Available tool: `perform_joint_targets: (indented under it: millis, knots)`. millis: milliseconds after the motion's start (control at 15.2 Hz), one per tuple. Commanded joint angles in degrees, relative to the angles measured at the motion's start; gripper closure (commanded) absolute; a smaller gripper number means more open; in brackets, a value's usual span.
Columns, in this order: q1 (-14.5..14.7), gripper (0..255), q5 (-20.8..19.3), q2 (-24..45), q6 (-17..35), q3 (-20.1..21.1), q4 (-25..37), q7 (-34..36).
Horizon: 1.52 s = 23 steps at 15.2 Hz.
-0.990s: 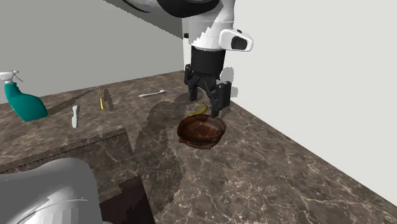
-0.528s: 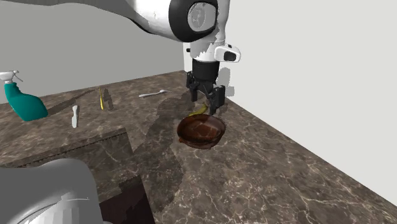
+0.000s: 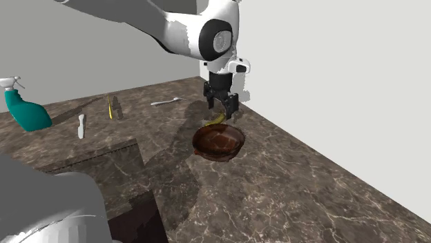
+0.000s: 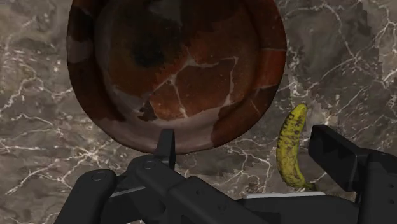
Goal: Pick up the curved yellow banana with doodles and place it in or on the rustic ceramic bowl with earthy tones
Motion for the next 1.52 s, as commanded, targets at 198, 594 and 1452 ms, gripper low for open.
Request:
perform_joint_targets:
  millis: [198,594,1452]
  knots:
    - [0.87,0,-4.93,10.6,5.29,3.76,5.67,5.65]
    - [4.1,0,-13.8,24.22,8.46,5.62,15.32,13.35]
    - [7.69,0,-20.16,34.17,13.36,4.23,19.47,17.92]
